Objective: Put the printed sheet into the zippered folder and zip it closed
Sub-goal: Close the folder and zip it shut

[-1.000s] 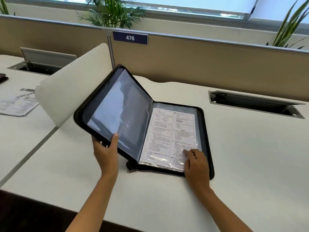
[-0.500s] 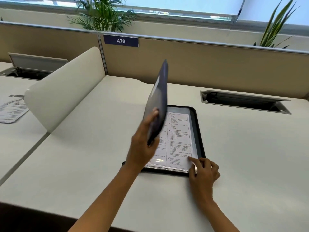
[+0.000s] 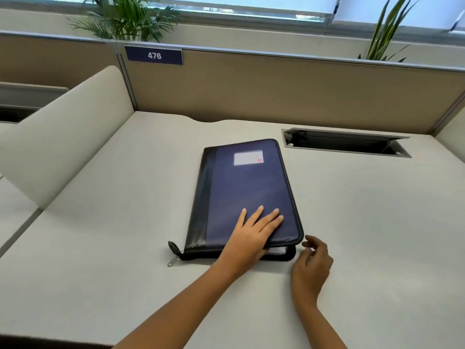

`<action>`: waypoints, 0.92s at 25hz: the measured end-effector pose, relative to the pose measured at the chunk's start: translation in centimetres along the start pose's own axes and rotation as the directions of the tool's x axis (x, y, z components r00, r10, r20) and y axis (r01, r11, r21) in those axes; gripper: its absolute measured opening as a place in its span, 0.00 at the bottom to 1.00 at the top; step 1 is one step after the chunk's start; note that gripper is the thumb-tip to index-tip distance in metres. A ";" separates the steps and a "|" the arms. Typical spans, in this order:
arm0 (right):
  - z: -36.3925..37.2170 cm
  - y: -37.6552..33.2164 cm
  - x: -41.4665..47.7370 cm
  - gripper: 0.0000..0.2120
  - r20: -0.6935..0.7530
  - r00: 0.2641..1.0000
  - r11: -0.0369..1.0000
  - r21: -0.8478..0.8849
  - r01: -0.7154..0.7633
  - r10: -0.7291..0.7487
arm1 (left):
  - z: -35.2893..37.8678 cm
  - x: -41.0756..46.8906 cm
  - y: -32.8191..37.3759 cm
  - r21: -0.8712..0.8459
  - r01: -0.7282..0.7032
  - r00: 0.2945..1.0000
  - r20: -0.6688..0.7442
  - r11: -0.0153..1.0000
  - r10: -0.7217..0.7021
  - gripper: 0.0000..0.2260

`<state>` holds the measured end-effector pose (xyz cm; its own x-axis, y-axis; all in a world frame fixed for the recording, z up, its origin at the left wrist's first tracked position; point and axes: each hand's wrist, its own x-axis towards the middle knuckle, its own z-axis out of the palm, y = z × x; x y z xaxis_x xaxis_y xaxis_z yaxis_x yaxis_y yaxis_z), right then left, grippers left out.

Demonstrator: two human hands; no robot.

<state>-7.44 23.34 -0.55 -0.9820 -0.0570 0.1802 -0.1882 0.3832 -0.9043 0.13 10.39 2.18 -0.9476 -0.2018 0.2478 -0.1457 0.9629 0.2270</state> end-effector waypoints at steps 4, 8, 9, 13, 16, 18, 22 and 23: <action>-0.2 -0.1 0.0 0.16 -0.026 0.999 0.999 0.029 -0.041 0.042 | 1.9 -0.3 -0.2 0.068 0.002 0.993 0.117 0.998 -0.010 0.31; -0.7 0.0 0.3 0.16 -0.025 0.996 0.996 0.043 -0.079 0.080 | 1.4 -0.9 -0.2 -0.007 0.050 0.993 0.109 0.999 -0.049 0.34; -0.8 0.0 0.3 0.15 -0.018 0.997 0.996 0.040 -0.079 0.080 | 0.9 -1.3 -0.4 -0.044 0.070 0.994 0.087 0.997 -0.066 0.34; -0.6 -0.9 -1.3 0.13 0.052 0.987 0.988 -0.030 0.154 -0.152 | -1.7 -4.2 -2.6 -0.202 0.217 0.968 -0.081 0.955 -0.237 0.21; 0.4 -2.4 -3.7 0.12 0.167 0.893 0.906 0.001 0.424 -0.418 | -3.8 -7.4 -5.9 -0.344 0.360 0.875 -0.197 0.867 -0.442 0.13; 1.6 -3.5 -5.3 0.09 0.278 0.789 0.830 0.056 0.555 -0.547 | -4.9 -10.0 -8.4 -0.353 0.395 0.845 -0.222 0.848 -0.486 0.24; 4.6 -5.2 -8.4 0.08 0.544 0.538 0.709 0.161 0.686 -0.644 | -5.5 -14.0 -11.3 -0.379 0.428 0.869 -0.079 0.820 -0.489 0.28; 5.3 -5.5 -8.9 0.08 0.588 0.464 0.667 0.183 0.722 -0.663 | -5.3 -14.5 -11.5 -0.409 0.442 0.862 -0.054 0.799 -0.504 0.25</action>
<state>2.28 16.85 0.75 -0.3407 -0.8223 0.4558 -0.8380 0.0458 -0.5438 17.02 1.32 0.98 -0.7278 -0.6691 0.1500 -0.4187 0.6068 0.6756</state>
